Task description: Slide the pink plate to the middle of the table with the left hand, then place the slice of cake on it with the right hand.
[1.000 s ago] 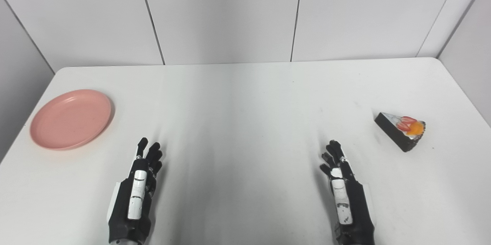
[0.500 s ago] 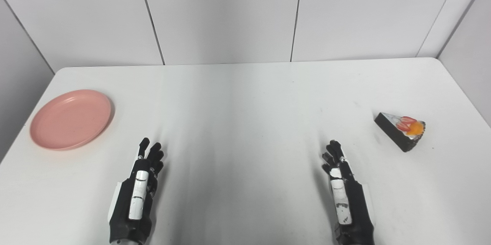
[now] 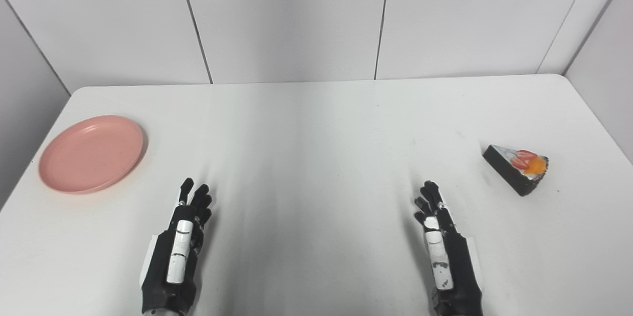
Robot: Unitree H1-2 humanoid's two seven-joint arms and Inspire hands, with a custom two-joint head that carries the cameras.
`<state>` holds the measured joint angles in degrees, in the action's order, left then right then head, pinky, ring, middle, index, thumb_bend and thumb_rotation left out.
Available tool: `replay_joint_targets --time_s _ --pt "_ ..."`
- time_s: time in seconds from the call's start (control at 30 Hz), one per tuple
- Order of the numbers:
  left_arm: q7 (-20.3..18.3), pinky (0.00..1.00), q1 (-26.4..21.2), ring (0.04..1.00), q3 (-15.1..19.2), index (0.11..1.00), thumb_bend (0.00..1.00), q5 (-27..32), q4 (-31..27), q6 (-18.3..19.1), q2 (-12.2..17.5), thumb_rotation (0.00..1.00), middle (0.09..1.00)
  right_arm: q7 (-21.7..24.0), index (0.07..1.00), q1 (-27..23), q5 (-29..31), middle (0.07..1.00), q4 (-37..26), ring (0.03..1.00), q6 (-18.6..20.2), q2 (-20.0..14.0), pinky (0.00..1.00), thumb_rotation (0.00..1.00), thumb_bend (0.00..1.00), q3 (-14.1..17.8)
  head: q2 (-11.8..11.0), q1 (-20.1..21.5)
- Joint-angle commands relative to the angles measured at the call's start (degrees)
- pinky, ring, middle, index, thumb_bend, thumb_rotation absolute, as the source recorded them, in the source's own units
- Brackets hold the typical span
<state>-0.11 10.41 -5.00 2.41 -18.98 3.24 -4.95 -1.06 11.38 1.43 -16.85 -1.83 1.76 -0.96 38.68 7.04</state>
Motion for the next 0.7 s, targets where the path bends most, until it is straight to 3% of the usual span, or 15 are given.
replay_joint_targets --time_s 0.0,0.1,0.27,0.67 --pt "-0.24 1.0 0.8 0.973 -1.09 1.0 0.66 -1.45 0.39 -2.81 -0.31 0.87 0.963 1.02 0.929 0.56 1.02 0.939 -0.14 0.921 -4.91 -1.2 0.94 0.96 0.9 0.63 -2.05 -2.69" --pt "0.44 1.0 1.23 0.969 -2.39 1.0 0.63 -3.21 3.68 -6.78 -1.24 0.88 0.962 2.13 0.929 1.03 3.05 0.936 2.71 0.915 -7.91 -2.59 0.93 0.97 0.89 1.82 -5.94 -7.2" --pt "1.62 1.0 0.92 0.956 -3.62 1.0 0.6 -4.36 8.71 -12.57 -2.88 0.87 0.952 3.62 0.938 0.74 5.45 0.948 7.95 0.926 -12.78 -4.4 0.93 1.0 0.86 3.31 -9.29 -10.01" --pt "2.66 0.96 0.51 0.951 -3.35 0.993 0.61 -5.82 13.54 -16.78 -4.66 0.84 0.951 5.1 0.956 -0.17 7.38 0.966 14.04 0.946 -17.25 -5.26 0.96 1.0 0.85 4.02 -14.06 -12.23"
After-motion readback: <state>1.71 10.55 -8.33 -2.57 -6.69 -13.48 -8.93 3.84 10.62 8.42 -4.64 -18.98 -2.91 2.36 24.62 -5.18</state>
